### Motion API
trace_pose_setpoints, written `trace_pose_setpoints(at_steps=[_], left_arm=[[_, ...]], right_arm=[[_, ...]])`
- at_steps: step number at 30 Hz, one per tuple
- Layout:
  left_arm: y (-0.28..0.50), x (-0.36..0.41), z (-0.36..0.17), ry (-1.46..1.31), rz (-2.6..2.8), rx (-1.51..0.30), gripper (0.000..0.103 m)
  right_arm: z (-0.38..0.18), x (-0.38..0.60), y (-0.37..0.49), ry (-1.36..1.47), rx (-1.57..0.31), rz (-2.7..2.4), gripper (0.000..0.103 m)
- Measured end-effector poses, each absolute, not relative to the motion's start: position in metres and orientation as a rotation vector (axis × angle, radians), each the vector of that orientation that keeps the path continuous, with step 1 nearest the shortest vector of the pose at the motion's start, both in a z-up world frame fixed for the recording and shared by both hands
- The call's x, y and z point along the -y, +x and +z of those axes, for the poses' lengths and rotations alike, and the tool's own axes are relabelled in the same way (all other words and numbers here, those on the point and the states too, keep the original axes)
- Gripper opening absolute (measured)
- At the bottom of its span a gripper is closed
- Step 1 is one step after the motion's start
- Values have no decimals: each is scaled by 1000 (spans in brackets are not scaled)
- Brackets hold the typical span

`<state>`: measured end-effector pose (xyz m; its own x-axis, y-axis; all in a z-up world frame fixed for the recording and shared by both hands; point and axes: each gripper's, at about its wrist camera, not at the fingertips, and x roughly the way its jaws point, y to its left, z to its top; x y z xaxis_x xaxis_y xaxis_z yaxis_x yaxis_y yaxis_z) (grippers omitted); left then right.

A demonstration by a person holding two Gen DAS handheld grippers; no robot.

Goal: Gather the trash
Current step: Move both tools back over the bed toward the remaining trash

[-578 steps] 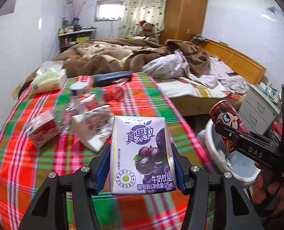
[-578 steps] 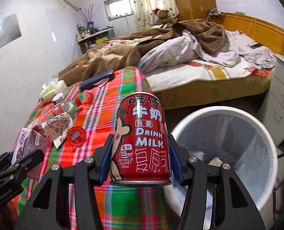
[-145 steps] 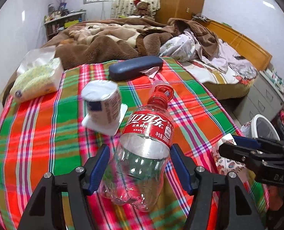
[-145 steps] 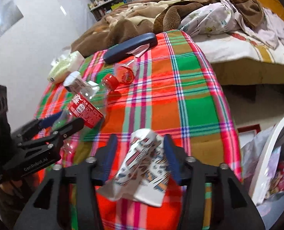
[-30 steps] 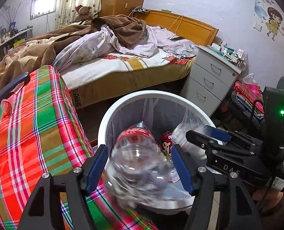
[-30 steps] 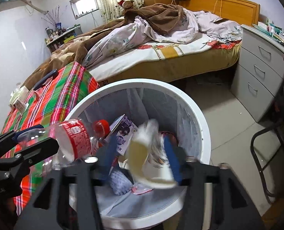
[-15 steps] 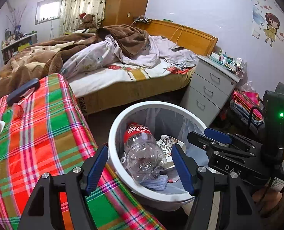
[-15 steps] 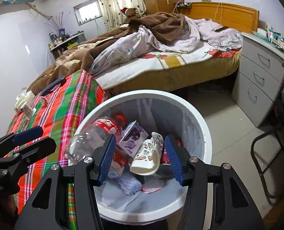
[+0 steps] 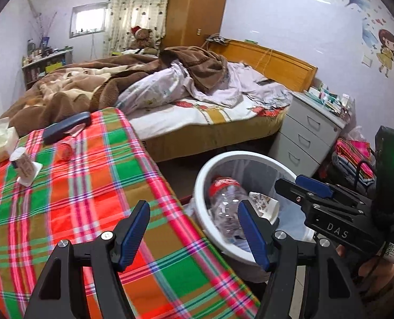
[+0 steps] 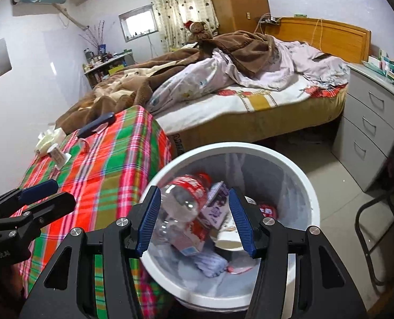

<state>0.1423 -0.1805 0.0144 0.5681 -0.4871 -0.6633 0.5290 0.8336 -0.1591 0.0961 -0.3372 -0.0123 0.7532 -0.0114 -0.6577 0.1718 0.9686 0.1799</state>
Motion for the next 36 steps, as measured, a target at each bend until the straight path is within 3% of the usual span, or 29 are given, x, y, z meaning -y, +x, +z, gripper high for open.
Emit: trace_pose_setpoints(at_steps=[15, 36], left_arm=[[167, 101, 22, 5, -447, -727, 68], [263, -31, -1, -82, -179, -746, 68]], right_arm=[[-2, 288, 128, 193, -683, -6, 55], [-17, 214, 224, 149, -762, 110, 55]])
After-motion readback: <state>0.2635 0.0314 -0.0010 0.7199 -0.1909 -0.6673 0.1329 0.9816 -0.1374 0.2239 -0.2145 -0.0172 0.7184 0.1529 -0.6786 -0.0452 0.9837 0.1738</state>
